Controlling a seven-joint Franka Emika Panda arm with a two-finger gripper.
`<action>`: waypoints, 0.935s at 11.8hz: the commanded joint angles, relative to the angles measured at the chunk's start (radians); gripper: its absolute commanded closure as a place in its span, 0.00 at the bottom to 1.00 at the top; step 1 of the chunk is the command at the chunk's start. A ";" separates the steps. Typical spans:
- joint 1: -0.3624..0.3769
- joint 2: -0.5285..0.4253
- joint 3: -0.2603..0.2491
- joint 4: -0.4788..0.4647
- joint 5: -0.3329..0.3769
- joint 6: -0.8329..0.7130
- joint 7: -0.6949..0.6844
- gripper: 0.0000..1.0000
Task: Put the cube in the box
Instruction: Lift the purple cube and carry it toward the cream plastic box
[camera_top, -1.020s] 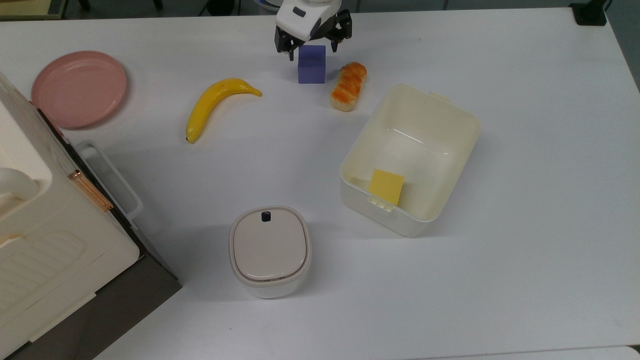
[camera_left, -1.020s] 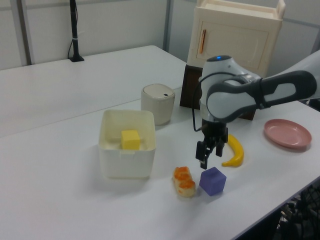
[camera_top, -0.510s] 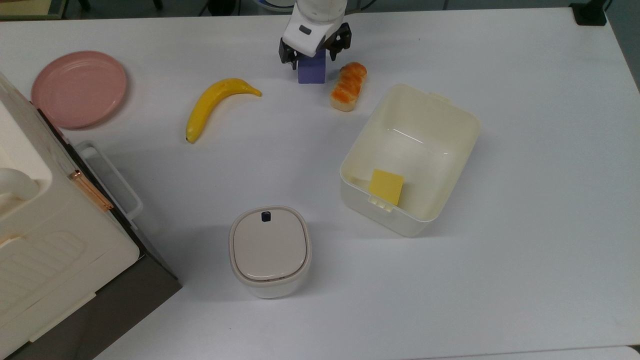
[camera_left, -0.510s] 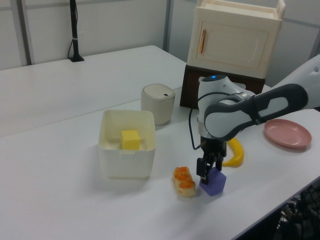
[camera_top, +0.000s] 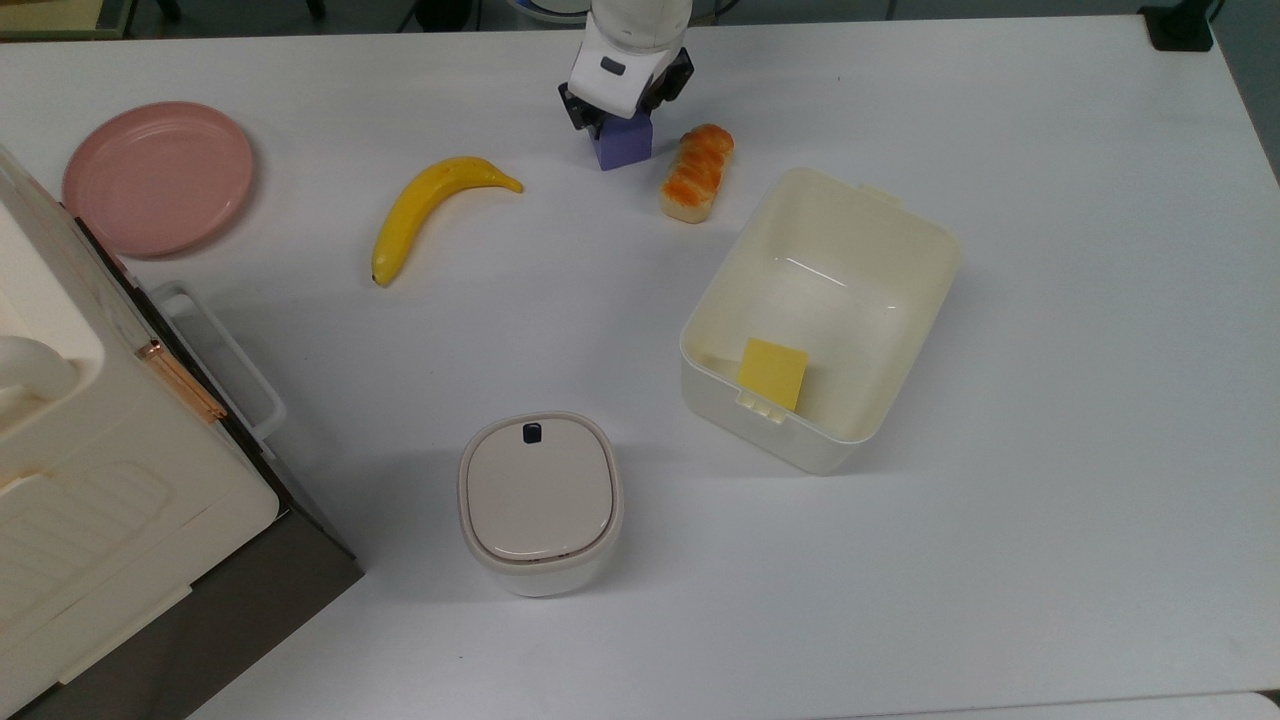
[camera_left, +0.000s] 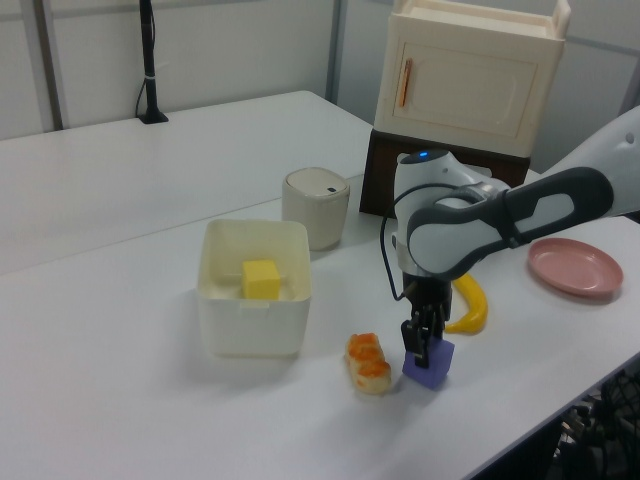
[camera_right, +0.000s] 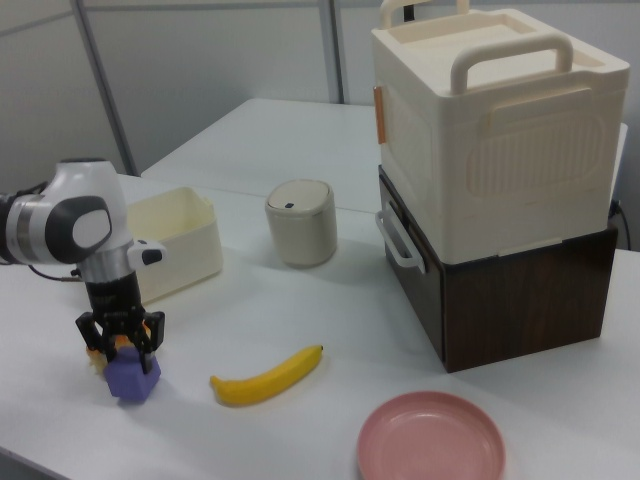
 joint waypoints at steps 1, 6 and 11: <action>-0.001 -0.023 -0.047 0.186 0.000 -0.173 -0.039 0.78; 0.008 0.067 -0.049 0.542 0.133 -0.220 0.072 0.69; 0.078 0.320 -0.038 0.811 0.196 -0.040 0.293 0.67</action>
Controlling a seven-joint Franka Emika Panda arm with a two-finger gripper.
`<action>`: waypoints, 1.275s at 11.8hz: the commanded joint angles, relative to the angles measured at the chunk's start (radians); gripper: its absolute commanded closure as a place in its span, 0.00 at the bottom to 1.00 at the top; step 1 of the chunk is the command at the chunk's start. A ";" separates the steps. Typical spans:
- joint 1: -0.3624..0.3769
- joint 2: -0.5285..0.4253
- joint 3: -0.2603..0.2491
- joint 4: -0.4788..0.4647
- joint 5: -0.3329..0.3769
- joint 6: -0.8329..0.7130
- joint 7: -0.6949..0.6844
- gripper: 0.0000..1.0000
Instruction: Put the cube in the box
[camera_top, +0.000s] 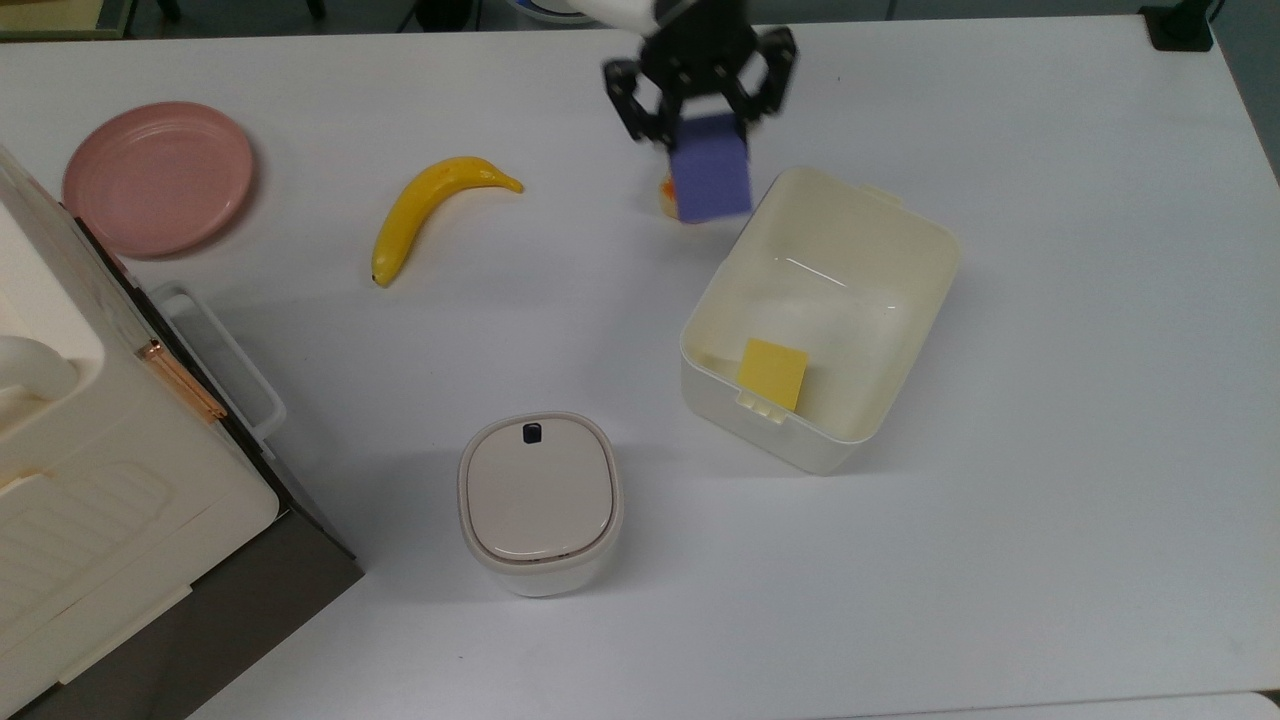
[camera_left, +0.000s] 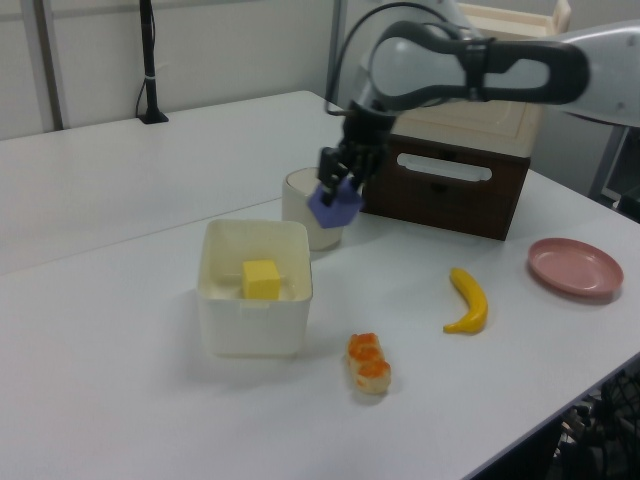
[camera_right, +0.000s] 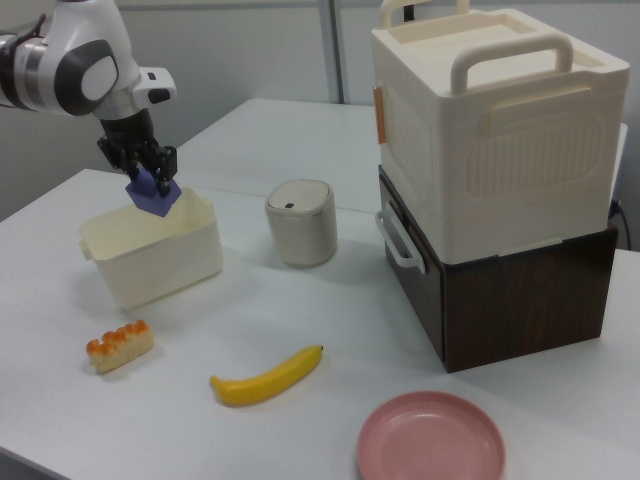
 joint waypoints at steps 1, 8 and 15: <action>0.057 0.189 0.008 0.182 0.014 0.034 0.133 0.64; 0.128 0.346 0.037 0.204 -0.042 0.149 0.256 0.00; -0.093 0.100 0.068 0.191 -0.159 -0.180 0.246 0.00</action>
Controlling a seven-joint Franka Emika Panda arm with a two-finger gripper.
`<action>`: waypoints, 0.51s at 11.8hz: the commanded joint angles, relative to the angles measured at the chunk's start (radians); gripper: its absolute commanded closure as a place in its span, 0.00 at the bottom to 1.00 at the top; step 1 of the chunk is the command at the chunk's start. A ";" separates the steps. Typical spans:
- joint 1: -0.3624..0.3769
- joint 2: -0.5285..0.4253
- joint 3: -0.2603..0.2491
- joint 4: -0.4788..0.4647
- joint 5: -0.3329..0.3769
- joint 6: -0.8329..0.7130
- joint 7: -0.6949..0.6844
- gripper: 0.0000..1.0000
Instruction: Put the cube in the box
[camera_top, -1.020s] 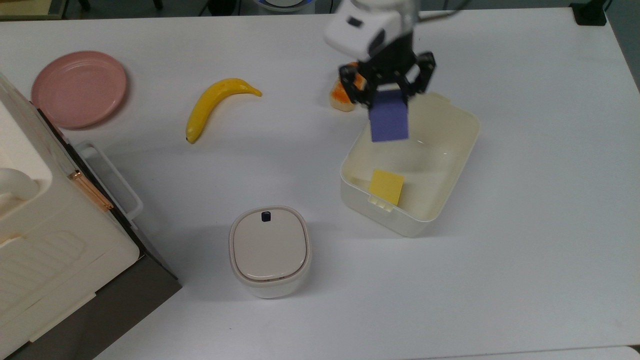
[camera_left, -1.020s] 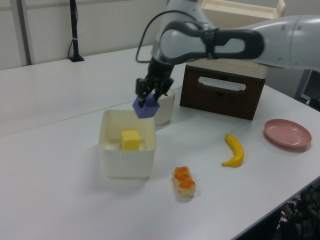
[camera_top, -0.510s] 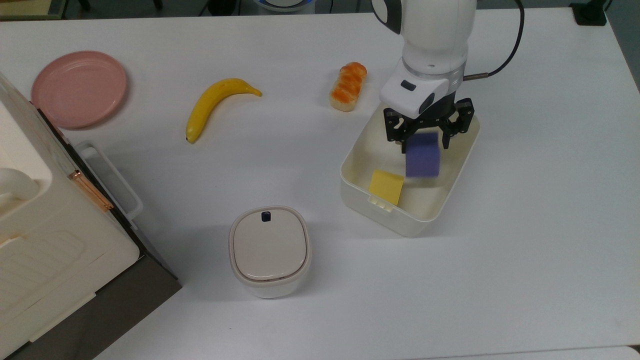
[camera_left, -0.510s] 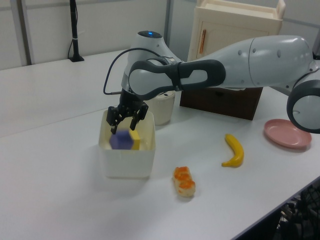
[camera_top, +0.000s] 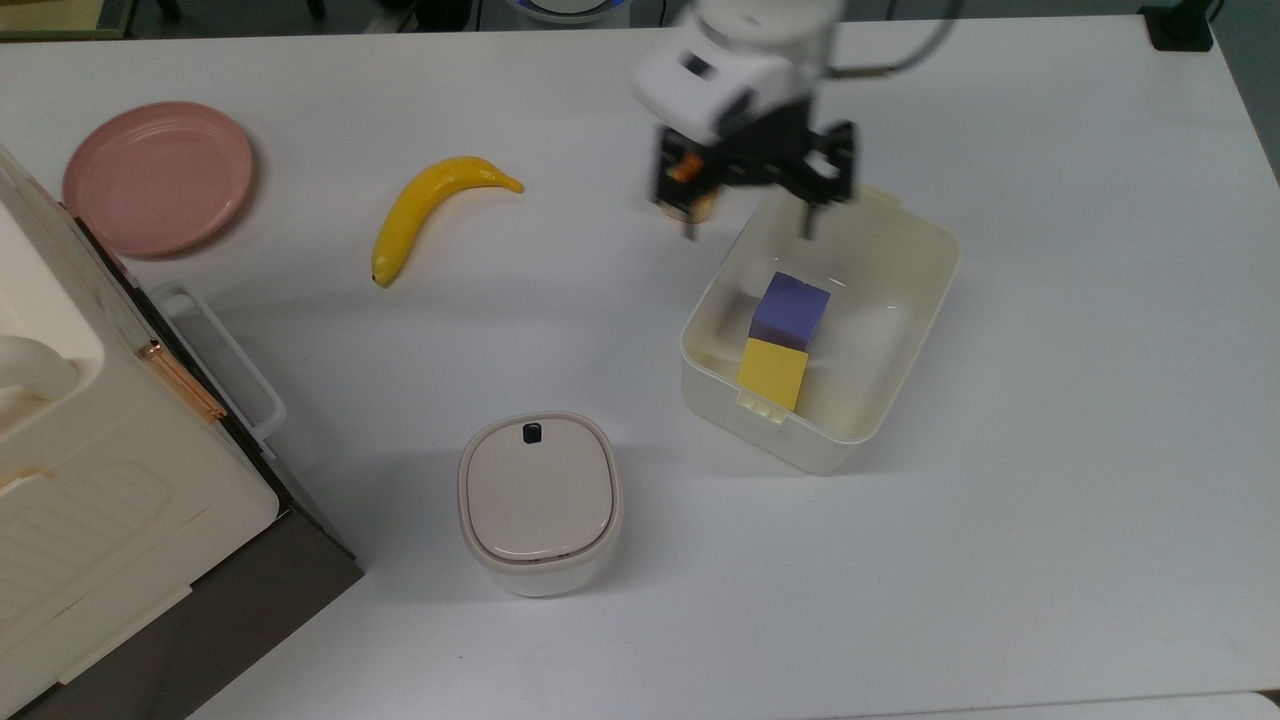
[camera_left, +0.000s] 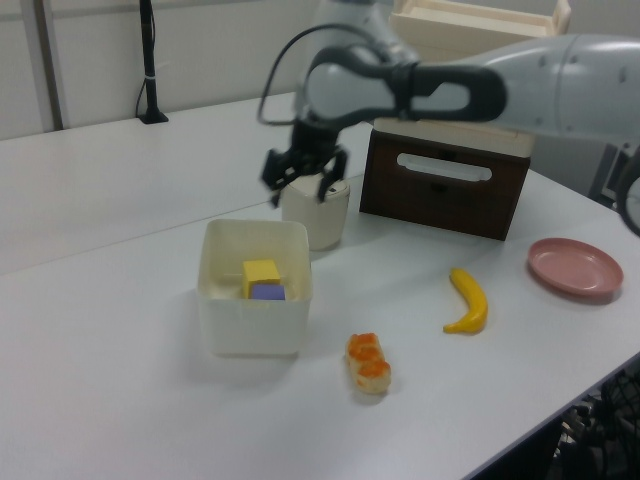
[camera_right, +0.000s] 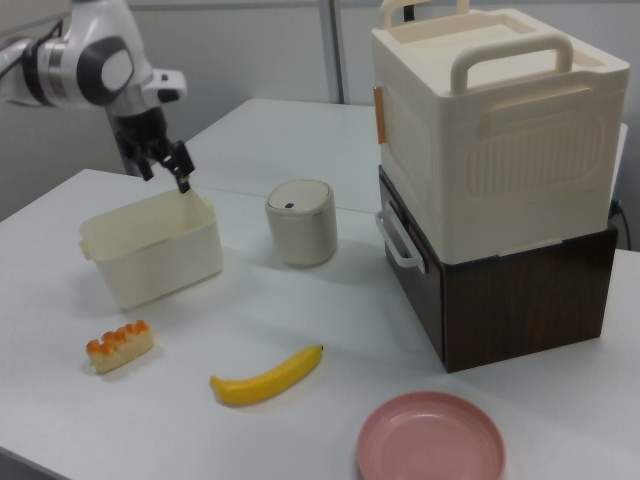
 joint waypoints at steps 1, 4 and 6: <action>-0.135 -0.120 0.024 -0.033 -0.071 -0.137 -0.016 0.00; -0.220 -0.166 0.010 -0.047 -0.068 -0.188 -0.121 0.00; -0.215 -0.169 -0.013 -0.045 -0.062 -0.194 -0.119 0.00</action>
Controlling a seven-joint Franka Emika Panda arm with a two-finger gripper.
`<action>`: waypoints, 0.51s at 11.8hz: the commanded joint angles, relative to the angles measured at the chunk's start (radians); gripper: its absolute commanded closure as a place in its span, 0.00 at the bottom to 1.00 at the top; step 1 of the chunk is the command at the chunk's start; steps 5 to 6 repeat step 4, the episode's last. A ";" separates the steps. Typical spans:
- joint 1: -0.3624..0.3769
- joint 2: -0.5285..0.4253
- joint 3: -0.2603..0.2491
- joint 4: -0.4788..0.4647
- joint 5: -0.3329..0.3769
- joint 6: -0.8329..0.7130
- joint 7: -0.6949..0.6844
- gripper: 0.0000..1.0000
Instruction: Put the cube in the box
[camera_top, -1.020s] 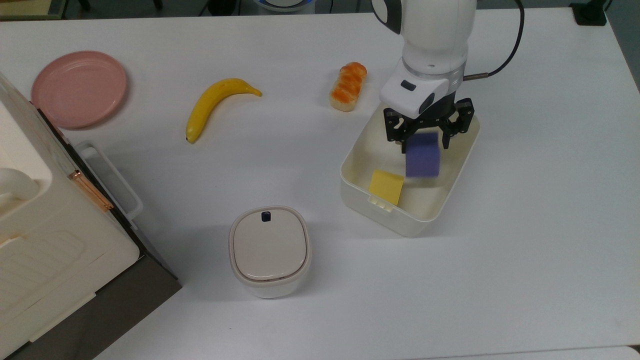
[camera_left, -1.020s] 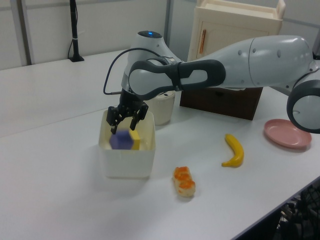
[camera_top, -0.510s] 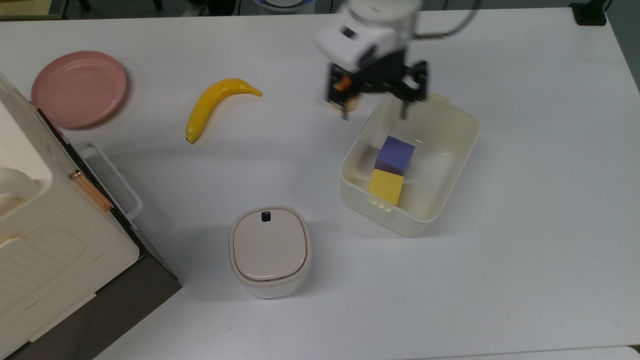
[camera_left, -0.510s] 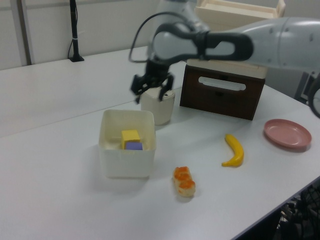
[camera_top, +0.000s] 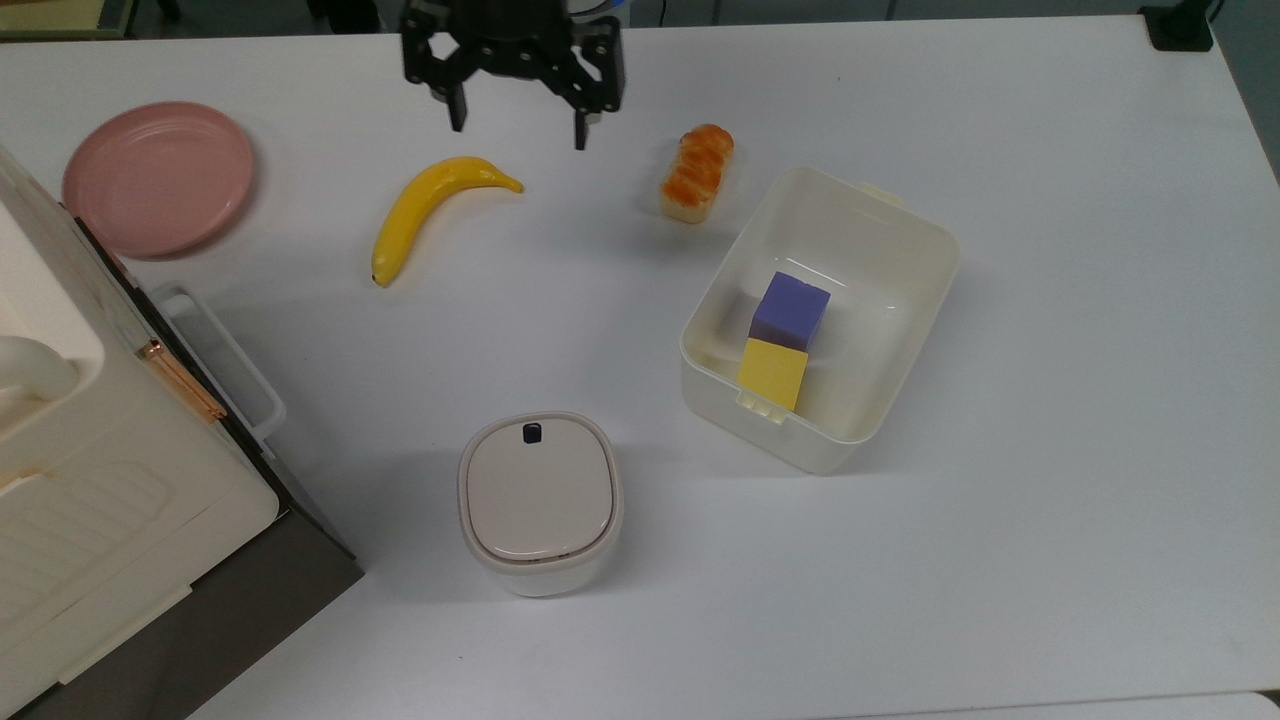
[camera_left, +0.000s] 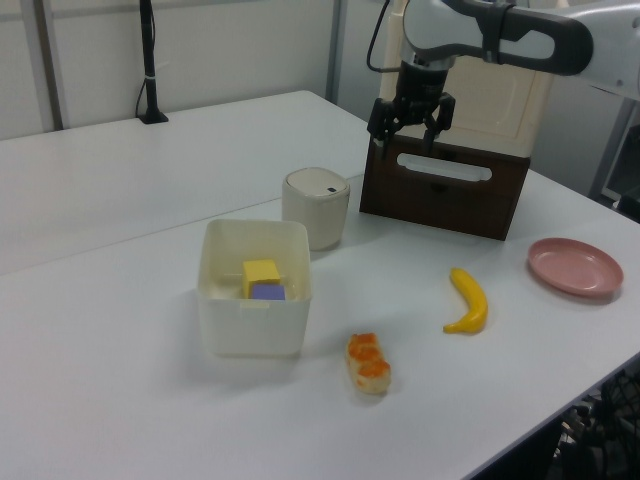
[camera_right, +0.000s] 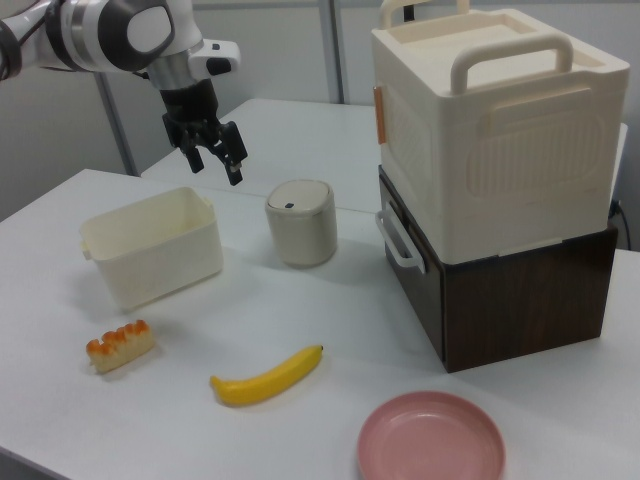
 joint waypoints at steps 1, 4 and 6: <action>0.015 -0.028 -0.017 -0.038 -0.001 -0.012 -0.005 0.00; 0.014 -0.019 -0.015 -0.038 0.000 -0.010 -0.007 0.00; 0.014 -0.019 -0.015 -0.038 0.000 -0.010 -0.007 0.00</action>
